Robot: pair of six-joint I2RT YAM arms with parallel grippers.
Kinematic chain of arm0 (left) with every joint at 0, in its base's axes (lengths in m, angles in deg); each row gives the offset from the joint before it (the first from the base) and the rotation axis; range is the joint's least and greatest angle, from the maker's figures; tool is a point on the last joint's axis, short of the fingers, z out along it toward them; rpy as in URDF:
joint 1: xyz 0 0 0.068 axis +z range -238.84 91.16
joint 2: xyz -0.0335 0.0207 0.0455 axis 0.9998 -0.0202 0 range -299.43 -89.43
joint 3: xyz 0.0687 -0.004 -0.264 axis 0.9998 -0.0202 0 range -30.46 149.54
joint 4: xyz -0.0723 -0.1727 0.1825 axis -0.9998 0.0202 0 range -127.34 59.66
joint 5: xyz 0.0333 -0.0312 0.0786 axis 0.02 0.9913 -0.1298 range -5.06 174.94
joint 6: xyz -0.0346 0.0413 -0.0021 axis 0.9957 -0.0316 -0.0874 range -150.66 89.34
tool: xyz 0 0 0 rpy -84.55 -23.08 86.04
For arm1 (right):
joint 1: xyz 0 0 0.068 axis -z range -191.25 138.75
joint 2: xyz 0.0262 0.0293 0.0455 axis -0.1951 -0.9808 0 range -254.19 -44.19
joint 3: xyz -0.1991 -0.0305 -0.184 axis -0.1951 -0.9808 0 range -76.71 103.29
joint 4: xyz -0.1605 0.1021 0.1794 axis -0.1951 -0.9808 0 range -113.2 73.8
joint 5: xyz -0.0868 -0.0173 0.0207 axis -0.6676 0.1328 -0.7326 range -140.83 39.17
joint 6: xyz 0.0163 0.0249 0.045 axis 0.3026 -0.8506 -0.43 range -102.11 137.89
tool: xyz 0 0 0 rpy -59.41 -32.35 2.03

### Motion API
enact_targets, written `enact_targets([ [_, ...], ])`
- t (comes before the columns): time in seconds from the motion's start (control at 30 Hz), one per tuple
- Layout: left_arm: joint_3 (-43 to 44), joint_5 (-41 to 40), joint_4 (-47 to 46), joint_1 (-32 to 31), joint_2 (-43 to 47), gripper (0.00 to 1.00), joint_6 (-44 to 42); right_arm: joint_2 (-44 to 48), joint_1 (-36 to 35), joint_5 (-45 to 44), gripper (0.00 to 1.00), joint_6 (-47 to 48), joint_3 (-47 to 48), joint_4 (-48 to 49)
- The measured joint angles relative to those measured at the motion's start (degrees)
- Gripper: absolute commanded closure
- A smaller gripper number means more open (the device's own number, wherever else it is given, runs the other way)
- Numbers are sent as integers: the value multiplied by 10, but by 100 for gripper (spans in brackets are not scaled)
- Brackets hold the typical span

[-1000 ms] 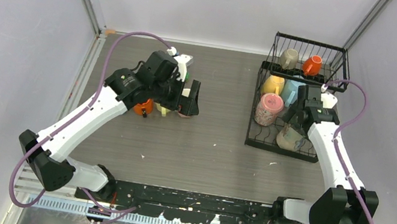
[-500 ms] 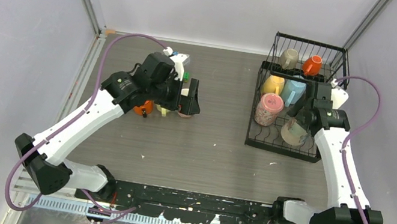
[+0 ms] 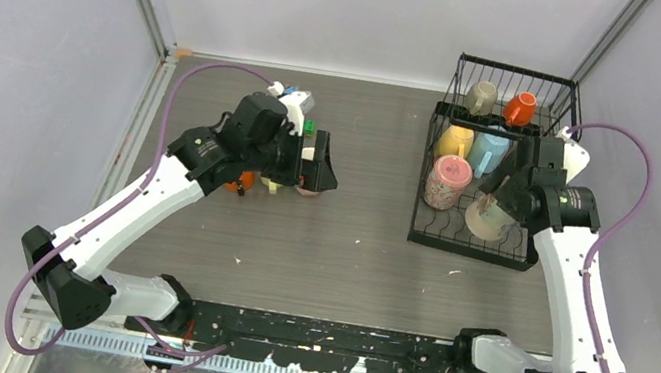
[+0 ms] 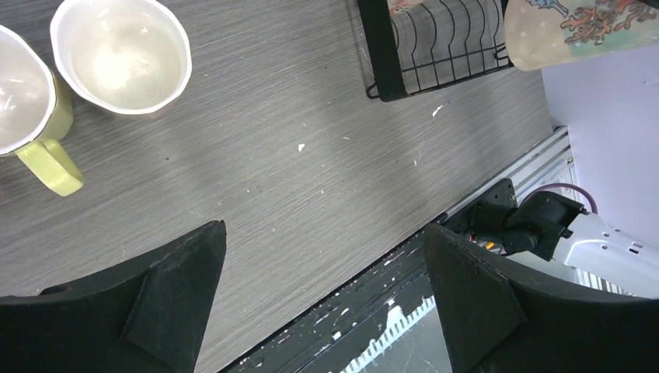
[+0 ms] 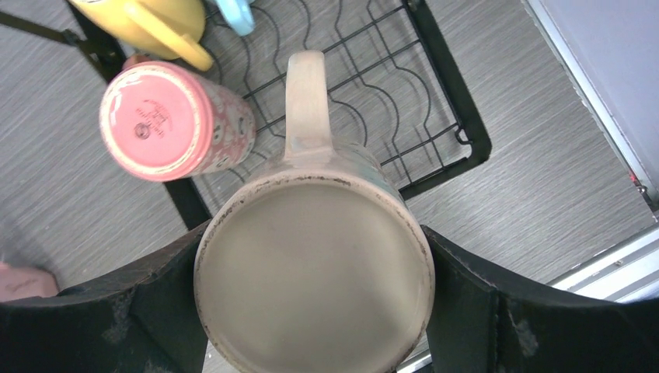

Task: Unload the cups from the dish rack
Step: Unload the cup from the dish rack, then place the cup at the center of the board.

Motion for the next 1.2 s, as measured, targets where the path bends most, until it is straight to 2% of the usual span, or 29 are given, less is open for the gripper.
enact_targets([
  [0.4,-21,31,-43,24,1,0,21,-1,-129,7,76,-40,74,-31],
  [0.6,-51,77,-94,54,1,0,65,-32,-189,26,76,-68,117,-29],
  [0.97,-156,185,-293,114,1,0,221,-120,-263,84,76,-112,170,24],
  [1.2,-206,216,-412,131,1,0,304,-162,-285,124,76,-138,201,68],
])
